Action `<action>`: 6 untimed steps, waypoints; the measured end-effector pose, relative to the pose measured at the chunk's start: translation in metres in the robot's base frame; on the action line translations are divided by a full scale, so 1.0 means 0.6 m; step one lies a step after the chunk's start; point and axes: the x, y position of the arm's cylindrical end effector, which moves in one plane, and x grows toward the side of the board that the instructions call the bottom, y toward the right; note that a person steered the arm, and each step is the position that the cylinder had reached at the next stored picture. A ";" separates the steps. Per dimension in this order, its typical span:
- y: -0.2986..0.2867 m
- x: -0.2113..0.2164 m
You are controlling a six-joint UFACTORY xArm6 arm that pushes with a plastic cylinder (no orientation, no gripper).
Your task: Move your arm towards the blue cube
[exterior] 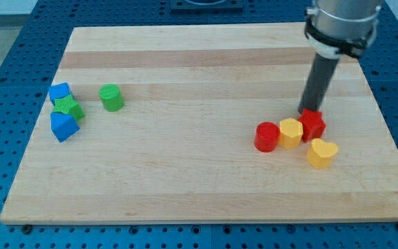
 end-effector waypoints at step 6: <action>0.009 -0.005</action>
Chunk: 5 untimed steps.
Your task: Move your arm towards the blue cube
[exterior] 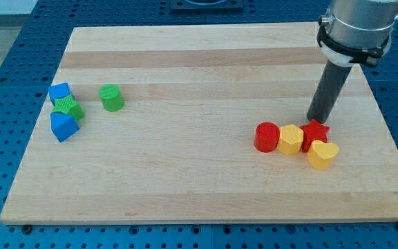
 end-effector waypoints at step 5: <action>0.001 -0.035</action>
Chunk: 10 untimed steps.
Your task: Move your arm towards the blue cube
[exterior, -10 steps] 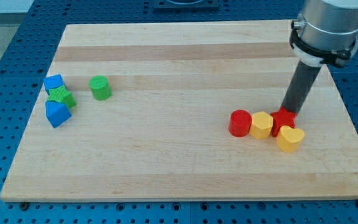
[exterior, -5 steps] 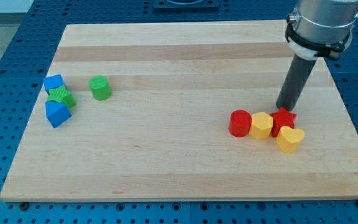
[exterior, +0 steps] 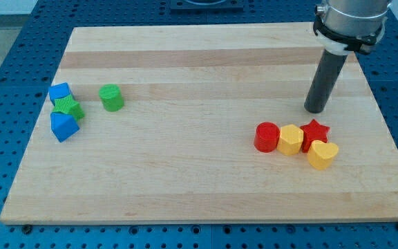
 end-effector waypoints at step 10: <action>-0.603 -0.255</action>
